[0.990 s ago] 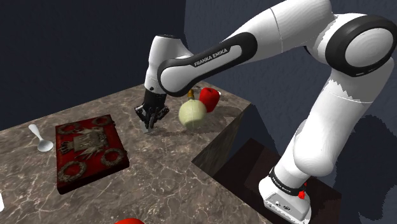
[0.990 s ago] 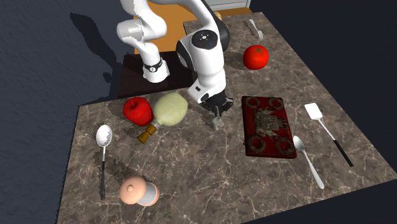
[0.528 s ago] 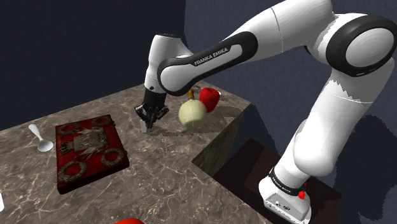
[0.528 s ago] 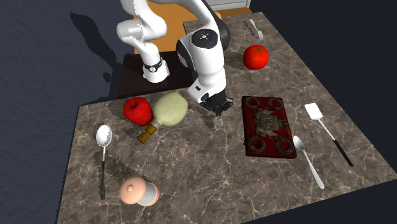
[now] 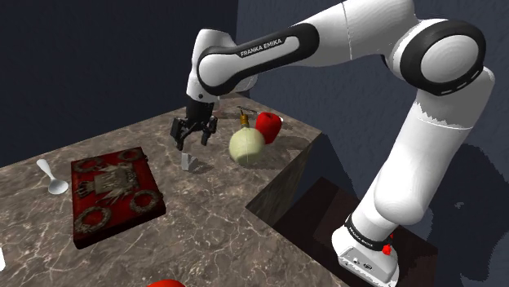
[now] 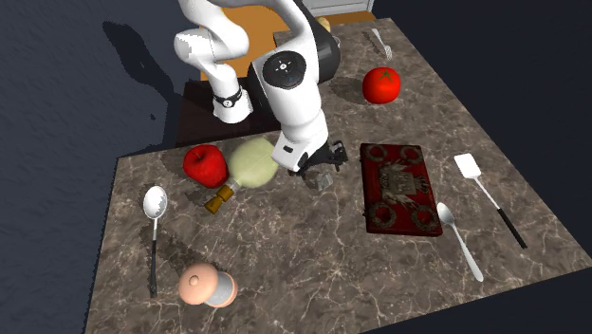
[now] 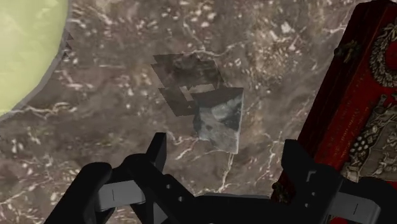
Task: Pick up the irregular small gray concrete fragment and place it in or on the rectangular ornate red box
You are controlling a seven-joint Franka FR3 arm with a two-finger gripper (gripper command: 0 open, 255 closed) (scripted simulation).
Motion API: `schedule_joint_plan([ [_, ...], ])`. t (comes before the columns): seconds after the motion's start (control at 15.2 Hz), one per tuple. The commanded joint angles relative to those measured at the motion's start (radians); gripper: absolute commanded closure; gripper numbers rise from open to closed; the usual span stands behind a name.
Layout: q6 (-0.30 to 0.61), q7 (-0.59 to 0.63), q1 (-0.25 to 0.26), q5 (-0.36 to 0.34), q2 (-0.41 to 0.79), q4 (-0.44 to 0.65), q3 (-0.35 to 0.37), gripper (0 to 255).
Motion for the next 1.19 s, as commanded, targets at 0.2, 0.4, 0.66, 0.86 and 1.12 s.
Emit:
schedule_joint_plan([
  [0.2, 0.035, -0.049, 0.002, 0.003, 0.035, -0.008, 0.005, 0],
  [0.4, 0.066, -0.046, 0.008, -0.002, 0.054, -0.02, 0.007, 0],
  [0.66, 0.066, -0.046, 0.008, -0.002, 0.054, -0.02, 0.007, 0],
  [0.86, 0.066, -0.046, 0.008, -0.002, 0.054, -0.02, 0.007, 0],
  [1.12, 0.066, -0.046, 0.008, -0.002, 0.054, -0.02, 0.007, 255],
])
